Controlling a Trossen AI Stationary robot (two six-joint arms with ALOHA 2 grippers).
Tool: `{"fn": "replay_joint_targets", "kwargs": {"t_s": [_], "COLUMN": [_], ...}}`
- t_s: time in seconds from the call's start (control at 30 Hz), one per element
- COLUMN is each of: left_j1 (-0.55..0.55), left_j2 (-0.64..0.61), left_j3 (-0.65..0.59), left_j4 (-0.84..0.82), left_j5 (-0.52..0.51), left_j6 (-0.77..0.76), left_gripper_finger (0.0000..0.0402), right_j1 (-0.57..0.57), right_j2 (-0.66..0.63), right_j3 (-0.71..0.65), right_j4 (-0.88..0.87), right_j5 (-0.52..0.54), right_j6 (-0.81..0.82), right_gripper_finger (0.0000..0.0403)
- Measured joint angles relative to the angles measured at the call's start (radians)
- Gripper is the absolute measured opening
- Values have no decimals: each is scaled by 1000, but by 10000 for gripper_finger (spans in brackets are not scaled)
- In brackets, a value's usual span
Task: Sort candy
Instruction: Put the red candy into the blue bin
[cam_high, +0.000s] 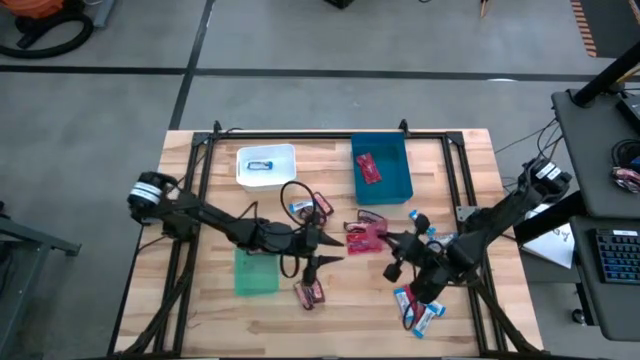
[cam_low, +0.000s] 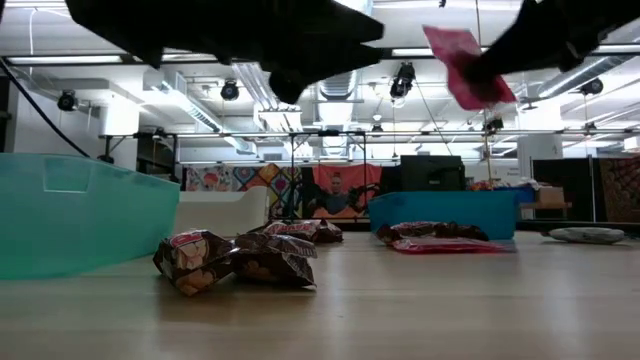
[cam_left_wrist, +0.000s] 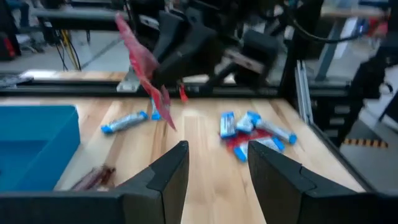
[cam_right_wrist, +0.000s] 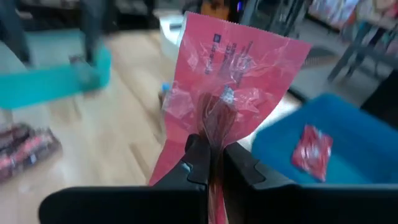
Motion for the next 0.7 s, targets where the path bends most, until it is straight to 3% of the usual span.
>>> {"fn": "replay_joint_targets", "kwargs": {"t_s": [0.2,0.3,0.7], "left_j1": [37,52,64], "left_j2": [87,101,108], "left_j3": [24,27,27], "left_j4": [168,204,270], "left_j5": [0,-3,-3], "left_j6": [-43,-53,-44], "left_gripper_finger": [149,149,149], "right_j1": [0,0,-24], "right_j2": [43,45,46], "right_j3": [0,0,1], "right_j4": [273,325,372], "right_j5": [34,34,36], "right_j6": [-250,-321,-339], "right_gripper_finger": [13,13,13]}}
